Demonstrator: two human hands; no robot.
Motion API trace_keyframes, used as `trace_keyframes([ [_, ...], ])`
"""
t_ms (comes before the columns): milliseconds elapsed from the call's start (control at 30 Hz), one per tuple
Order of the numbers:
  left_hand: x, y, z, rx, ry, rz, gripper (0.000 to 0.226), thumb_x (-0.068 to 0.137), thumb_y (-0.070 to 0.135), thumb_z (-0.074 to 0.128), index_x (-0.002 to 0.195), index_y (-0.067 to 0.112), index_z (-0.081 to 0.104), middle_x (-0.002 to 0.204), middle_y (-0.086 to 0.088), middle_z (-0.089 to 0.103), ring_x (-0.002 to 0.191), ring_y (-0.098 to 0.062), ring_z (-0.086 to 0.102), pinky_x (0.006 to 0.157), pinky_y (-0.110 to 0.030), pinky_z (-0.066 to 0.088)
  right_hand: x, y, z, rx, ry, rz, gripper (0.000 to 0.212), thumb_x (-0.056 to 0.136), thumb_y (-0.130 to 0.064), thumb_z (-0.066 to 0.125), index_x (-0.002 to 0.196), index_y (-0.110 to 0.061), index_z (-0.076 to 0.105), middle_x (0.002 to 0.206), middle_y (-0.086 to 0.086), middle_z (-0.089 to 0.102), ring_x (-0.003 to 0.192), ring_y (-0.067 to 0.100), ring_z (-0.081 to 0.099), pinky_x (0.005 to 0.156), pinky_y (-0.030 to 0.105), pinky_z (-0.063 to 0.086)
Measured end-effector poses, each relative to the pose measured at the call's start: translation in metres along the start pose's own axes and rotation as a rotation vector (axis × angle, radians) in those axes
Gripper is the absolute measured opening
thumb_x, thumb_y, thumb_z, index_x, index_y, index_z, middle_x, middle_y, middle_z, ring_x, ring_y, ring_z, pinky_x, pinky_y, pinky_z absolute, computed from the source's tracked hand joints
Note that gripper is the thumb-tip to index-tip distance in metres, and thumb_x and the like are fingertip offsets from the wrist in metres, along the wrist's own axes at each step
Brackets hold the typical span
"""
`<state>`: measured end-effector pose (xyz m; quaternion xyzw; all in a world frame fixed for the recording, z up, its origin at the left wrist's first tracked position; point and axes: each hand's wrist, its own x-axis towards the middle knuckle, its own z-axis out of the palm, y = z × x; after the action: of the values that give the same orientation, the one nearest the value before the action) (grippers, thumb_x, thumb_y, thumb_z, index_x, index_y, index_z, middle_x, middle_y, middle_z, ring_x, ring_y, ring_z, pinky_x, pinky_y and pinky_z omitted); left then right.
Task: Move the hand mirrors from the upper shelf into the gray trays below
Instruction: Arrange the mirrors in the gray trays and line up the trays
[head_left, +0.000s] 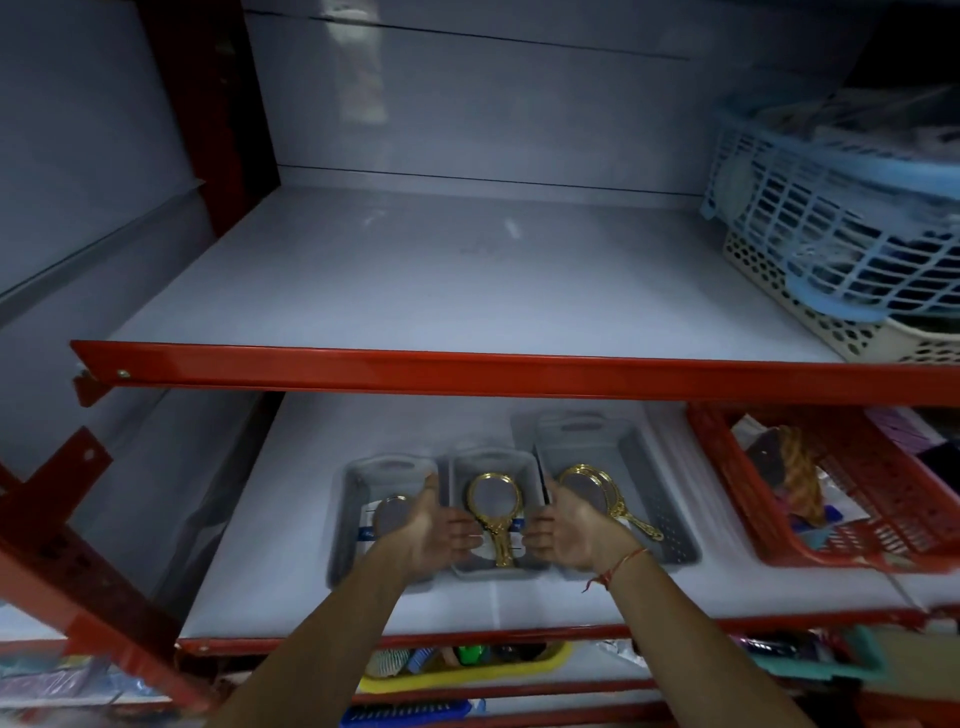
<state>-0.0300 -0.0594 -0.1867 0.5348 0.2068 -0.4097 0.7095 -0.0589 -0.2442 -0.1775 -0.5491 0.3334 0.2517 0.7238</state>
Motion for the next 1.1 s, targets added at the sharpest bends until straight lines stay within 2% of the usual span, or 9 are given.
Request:
trace_keyframes([
  [133,0.022,-0.009,0.013,0.011,0.065,-0.019,0.100,0.088,0.072,0.009,0.144,-0.009,0.025,0.144,-0.026,0.040,0.133,-0.036,0.040,0.113,-0.042,0.028,0.007,-0.004,-0.003,-0.018,-0.060,0.036,0.082,0.095,-0.057,0.031,0.148,0.005,0.020,0.154,0.024,0.026,0.145,0.036,0.024,0.120,0.041,0.020],
  [233,0.033,-0.014,0.018,-0.021,0.088,-0.052,0.103,0.087,0.074,0.011,0.141,-0.011,0.030,0.095,-0.019,0.057,0.086,-0.030,0.054,0.084,-0.038,0.042,0.014,-0.007,-0.001,-0.045,-0.081,0.082,0.078,0.096,-0.054,0.032,0.147,0.003,0.023,0.153,0.024,0.028,0.144,0.036,0.026,0.120,0.041,0.019],
  [300,0.039,-0.017,0.021,-0.028,0.088,-0.061,0.104,0.086,0.076,0.011,0.141,-0.011,0.031,0.084,-0.016,0.053,0.076,-0.026,0.051,0.072,-0.035,0.043,0.022,-0.006,0.001,-0.084,-0.083,0.118,0.076,0.094,-0.057,0.034,0.143,0.002,0.034,0.151,0.022,0.034,0.143,0.036,0.030,0.119,0.040,0.024],
  [467,0.048,-0.019,0.023,-0.026,0.106,-0.045,0.102,0.086,0.076,0.014,0.140,-0.009,0.034,0.091,-0.019,0.058,0.083,-0.032,0.056,0.069,-0.039,0.048,0.030,-0.001,0.007,-0.093,-0.101,0.184,0.066,0.092,-0.061,0.035,0.119,-0.005,0.057,0.119,0.016,0.062,0.092,0.028,0.061,0.104,0.038,0.039],
  [633,0.047,-0.016,0.030,0.045,0.119,-0.043,0.097,0.090,0.071,0.010,0.131,-0.010,0.044,0.093,-0.020,0.060,0.085,-0.031,0.059,0.072,-0.038,0.049,0.027,-0.002,0.008,-0.098,-0.096,0.192,0.070,0.095,-0.057,0.033,0.136,-0.002,0.048,0.126,0.016,0.060,0.127,0.033,0.052,0.102,0.039,0.037],
  [800,0.043,-0.016,0.034,0.084,0.112,-0.057,0.096,0.090,0.070,0.008,0.137,-0.008,0.039,0.135,-0.027,0.049,0.116,-0.037,0.052,0.091,-0.040,0.042,0.042,0.003,0.002,-0.141,-0.093,0.146,0.066,0.095,-0.055,0.036,0.132,-0.003,0.050,0.104,0.011,0.064,0.103,0.031,0.058,0.114,0.041,0.031],
  [900,0.045,-0.015,0.033,0.127,0.155,-0.019,0.088,0.091,0.069,0.010,0.127,-0.001,0.050,0.115,-0.021,0.060,0.099,-0.031,0.058,0.088,-0.039,0.048,0.035,0.001,0.000,-0.198,-0.088,0.108,0.053,0.097,-0.051,0.035,0.118,-0.005,0.052,0.097,0.012,0.065,0.087,0.026,0.062,0.100,0.037,0.040],
  [1000,0.051,-0.010,0.039,0.206,0.285,0.122,0.074,0.093,0.066,0.016,0.115,0.009,0.058,0.102,-0.011,0.062,0.079,-0.019,0.055,0.068,-0.031,0.042,0.024,-0.010,-0.014,-0.266,-0.077,0.011,0.053,0.097,-0.048,0.037,0.124,-0.006,0.053,0.117,0.017,0.066,0.104,0.030,0.064,0.081,0.031,0.047],
  [1100,0.051,0.000,0.055,0.144,0.281,0.213,0.055,0.100,0.050,0.024,0.091,0.010,0.061,0.085,-0.006,0.060,0.071,-0.015,0.055,0.055,-0.021,0.041,0.016,-0.027,-0.044,-0.257,-0.016,-0.128,0.039,0.100,-0.039,0.039,0.116,-0.009,0.058,0.111,0.011,0.067,0.102,0.028,0.066,0.086,0.032,0.051],
])
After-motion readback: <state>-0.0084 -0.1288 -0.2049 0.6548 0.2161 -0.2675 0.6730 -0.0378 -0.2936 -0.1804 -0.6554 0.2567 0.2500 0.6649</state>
